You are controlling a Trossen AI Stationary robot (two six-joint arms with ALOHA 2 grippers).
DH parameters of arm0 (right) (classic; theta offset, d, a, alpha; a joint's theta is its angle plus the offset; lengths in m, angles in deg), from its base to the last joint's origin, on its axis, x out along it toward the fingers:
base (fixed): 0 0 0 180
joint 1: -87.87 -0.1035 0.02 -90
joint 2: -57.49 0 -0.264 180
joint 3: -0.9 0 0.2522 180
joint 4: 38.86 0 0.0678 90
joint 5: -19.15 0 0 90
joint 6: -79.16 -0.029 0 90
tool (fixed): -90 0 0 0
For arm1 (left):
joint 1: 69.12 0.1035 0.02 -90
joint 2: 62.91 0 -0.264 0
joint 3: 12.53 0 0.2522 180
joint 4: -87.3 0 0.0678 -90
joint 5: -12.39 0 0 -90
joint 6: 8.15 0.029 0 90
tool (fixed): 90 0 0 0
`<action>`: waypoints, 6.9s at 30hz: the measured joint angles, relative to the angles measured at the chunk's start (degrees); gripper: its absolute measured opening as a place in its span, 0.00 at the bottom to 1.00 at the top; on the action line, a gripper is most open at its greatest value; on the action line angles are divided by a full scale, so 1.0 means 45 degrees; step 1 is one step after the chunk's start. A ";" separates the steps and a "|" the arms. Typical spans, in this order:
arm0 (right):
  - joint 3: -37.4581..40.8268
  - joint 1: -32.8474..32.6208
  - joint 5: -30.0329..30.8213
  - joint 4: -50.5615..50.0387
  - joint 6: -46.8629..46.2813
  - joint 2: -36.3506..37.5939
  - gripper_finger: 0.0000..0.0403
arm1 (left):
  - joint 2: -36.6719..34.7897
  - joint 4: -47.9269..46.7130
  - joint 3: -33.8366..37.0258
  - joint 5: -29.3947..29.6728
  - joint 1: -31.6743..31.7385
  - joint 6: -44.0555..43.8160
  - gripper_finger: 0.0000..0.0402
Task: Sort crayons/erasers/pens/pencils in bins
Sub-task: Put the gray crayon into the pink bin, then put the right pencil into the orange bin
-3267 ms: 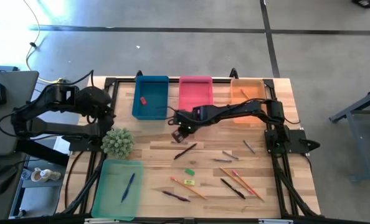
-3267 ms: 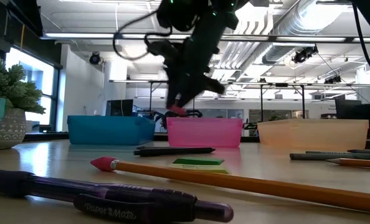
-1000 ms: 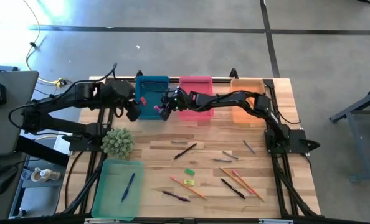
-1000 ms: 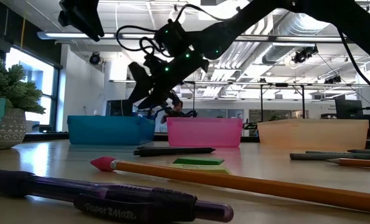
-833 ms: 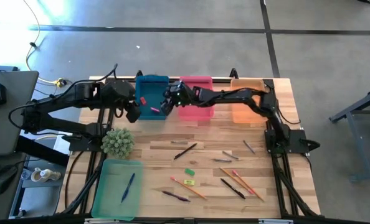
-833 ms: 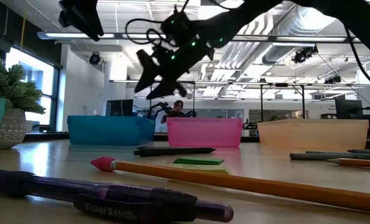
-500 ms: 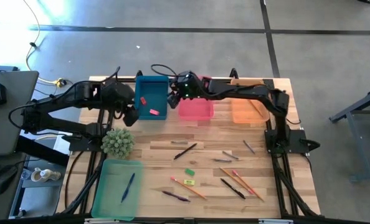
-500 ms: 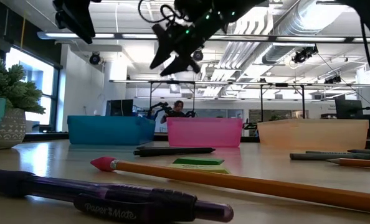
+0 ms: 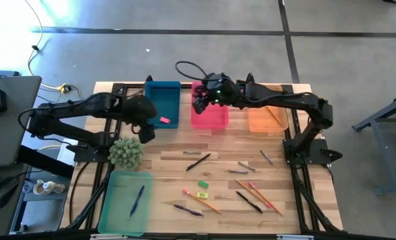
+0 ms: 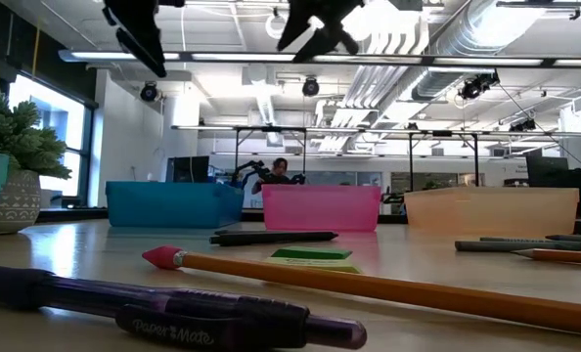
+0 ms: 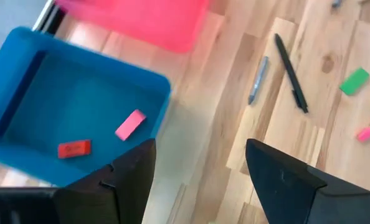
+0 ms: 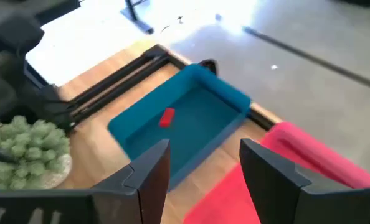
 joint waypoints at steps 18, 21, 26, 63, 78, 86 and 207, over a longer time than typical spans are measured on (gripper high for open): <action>0.0000 0.0015 0.1407 -0.5707 0.1834 0.2647 0.46 | 0.3673 0.4217 -0.0005 -0.1411 -0.0839 0.1691 0.58; 0.0000 0.0015 0.1402 -0.6519 0.2062 0.2657 0.46 | 0.4328 0.4614 -0.0005 -0.1423 -0.0846 0.1914 0.58; 0.0000 0.0020 0.1537 -0.6884 0.2502 0.2657 0.46 | 0.5410 0.5262 -0.0005 -0.1698 -0.0915 0.1783 0.58; 0.0000 0.0772 0.1513 -0.8345 0.2257 0.2733 0.46 | 1.0584 0.6038 -0.1088 -0.0974 -0.1568 0.1411 0.45; 0.0000 0.0792 0.1555 -0.8925 0.2051 0.4429 0.46 | 1.1015 0.6148 -0.1117 -0.1158 -0.1573 0.1562 0.38; 0.0000 0.0792 0.1538 -0.9415 0.1457 0.5623 0.46 | 1.1043 0.6177 -0.1112 -0.1043 -0.1714 0.1680 0.18; 0.6479 -0.8439 -0.2610 -0.7836 -0.9191 0.3395 0.46 | 0.6106 0.0788 -0.5207 -0.0826 -0.0126 -0.2350 0.33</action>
